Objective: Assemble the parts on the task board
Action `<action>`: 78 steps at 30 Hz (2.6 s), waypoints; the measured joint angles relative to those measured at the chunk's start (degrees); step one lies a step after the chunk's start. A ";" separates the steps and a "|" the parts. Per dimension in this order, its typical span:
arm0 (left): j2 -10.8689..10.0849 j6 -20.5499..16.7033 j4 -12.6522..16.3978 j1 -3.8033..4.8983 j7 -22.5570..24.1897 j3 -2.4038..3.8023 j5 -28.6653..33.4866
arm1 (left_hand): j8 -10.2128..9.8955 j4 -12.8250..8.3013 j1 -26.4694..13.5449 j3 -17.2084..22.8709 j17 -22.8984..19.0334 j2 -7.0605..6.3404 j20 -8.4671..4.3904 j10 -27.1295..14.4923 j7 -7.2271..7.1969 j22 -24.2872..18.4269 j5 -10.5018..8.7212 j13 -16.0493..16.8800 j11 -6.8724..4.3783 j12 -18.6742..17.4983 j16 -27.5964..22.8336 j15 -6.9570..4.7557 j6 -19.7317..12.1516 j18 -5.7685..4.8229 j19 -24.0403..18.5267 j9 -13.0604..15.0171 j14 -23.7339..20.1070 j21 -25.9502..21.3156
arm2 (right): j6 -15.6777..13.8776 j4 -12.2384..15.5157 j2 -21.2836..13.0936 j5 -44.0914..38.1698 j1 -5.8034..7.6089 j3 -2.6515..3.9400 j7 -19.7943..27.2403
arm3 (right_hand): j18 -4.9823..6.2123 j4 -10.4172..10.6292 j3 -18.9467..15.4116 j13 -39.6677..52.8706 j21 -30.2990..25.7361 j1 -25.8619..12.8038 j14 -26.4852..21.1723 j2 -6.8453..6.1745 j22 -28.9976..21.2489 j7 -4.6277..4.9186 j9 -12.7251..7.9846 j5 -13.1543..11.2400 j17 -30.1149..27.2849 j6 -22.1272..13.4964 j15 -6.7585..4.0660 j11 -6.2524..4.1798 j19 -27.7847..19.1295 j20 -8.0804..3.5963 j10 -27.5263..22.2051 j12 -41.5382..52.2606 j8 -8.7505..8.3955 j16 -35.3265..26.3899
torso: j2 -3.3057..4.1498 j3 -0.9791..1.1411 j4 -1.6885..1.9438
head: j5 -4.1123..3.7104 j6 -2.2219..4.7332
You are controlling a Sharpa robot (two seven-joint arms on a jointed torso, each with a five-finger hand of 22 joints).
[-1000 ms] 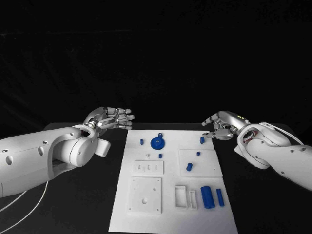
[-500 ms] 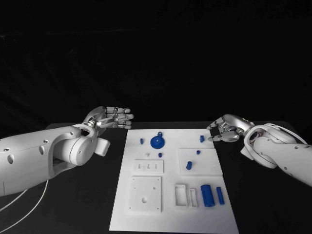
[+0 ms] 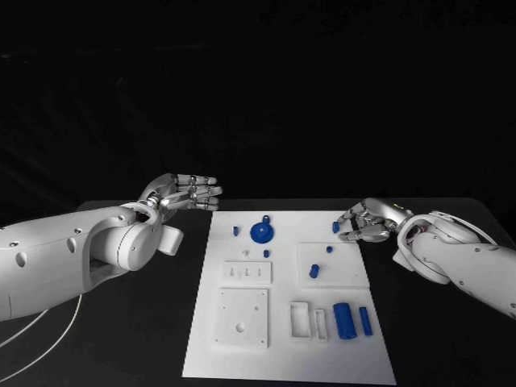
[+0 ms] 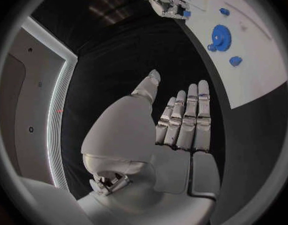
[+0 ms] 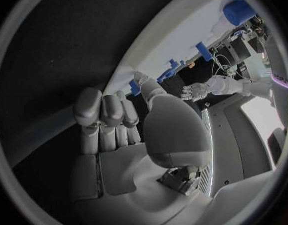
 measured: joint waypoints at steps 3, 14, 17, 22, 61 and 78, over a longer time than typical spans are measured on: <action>0.00 0.00 -0.02 -0.02 -0.01 0.00 0.00 | 0.00 -0.09 0.00 -0.09 0.00 0.00 0.00 0.00 0.00 0.00 0.00 0.00 0.00 0.00 0.00 0.00 0.00 0.01 0.00 0.00 0.00 0.00 | -0.18 -0.24 0.29 -0.04 -0.11 0.06 0.13 | -0.01 0.03 1.06 0.08 0.00 -0.05 0.00 0.05 0.00 0.00 -0.02 -0.20 0.05 0.00 0.00 0.00 0.00 0.00 0.00 0.00 0.00 0.00 | -0.01 -0.03 -0.01 | 0.04 -0.13; -0.02 0.04 -0.07 -0.03 -0.04 0.00 -0.01 | 0.00 -0.16 0.00 -0.15 0.00 0.00 0.00 0.00 0.00 0.00 0.00 0.00 0.00 0.00 0.00 0.00 0.00 0.00 0.00 0.00 0.00 0.00 | -0.73 -0.34 0.97 0.32 -0.38 0.06 0.26 | -0.01 0.19 1.22 0.32 0.00 -0.29 0.00 0.29 0.00 -0.10 0.07 -1.36 0.15 0.75 0.00 0.00 0.00 0.00 0.00 0.27 -0.01 0.00 | -0.08 -0.09 -0.08 | 0.12 -0.26; -0.02 0.06 -0.07 -0.03 -0.05 0.00 -0.01 | 0.00 -0.16 0.00 -0.15 0.00 0.00 0.00 0.00 0.00 0.00 0.00 0.00 0.00 0.00 0.00 0.00 0.00 0.00 0.00 0.00 0.00 0.00 | -0.74 -0.36 1.12 0.47 -0.40 0.05 0.27 | -0.02 0.15 1.26 0.32 0.00 -0.35 0.00 0.35 -0.01 -0.01 0.07 -1.59 0.15 0.86 0.00 0.00 0.00 0.00 0.00 0.27 -0.01 0.00 | -0.08 -0.09 -0.08 | 0.14 -0.29; -0.02 0.10 -0.08 -0.03 -0.06 0.00 -0.01 | 0.00 -0.16 0.00 -0.15 0.00 0.00 0.00 0.00 0.00 0.00 0.00 0.00 0.00 0.00 0.00 0.00 0.00 0.00 0.00 0.00 0.00 0.00 | -0.76 -0.57 1.38 0.71 -0.41 0.05 0.32 | -0.06 0.04 2.20 0.41 0.00 -0.50 0.00 0.50 -0.01 -0.01 0.07 -2.48 0.15 1.46 0.00 0.00 0.00 0.00 0.01 0.50 -0.01 0.00 | -0.09 -0.09 -0.07 | 0.14 -0.32; -0.18 0.81 -0.28 -0.02 -0.91 0.07 -0.61 | 0.35 -0.30 -1.69 -1.13 1.19 1.69 -2.78 8.30 -0.65 1.40 0.00 0.06 -1.55 0.00 2.37 -3.10 5.44 -0.07 4.27 0.20 8.34 3.65 | -3.57 0.28 2.02 2.16 -0.94 0.67 -0.03 | -0.85 -2.37 12.27 0.70 -0.27 -1.56 0.18 4.60 -0.03 -1.93 0.68 -13.57 0.46 10.76 -0.59 -1.23 0.01 -0.45 0.42 0.50 -0.29 -0.01 | -0.24 0.03 -0.14 | -0.10 -0.59; 4.85 5.43 -4.73 2.84 -13.21 0.30 -6.07 | 1.12 6.73 -12.84 -4.25 36.17 1.82 -14.22 27.64 -7.01 26.65 8.25 9.57 -11.07 12.40 52.61 -13.98 20.74 -1.33 9.13 4.21 18.46 41.79 | -2.14 6.94 4.32 0.71 1.73 1.63 -6.27 | -0.87 -2.29 13.44 0.64 -1.13 -1.64 0.18 4.67 -0.03 -1.93 0.68 -14.01 0.51 10.76 -0.59 -1.23 0.01 -0.44 0.41 0.27 -0.53 -0.28 | -2.31 -0.20 -0.87 | 1.02 -0.64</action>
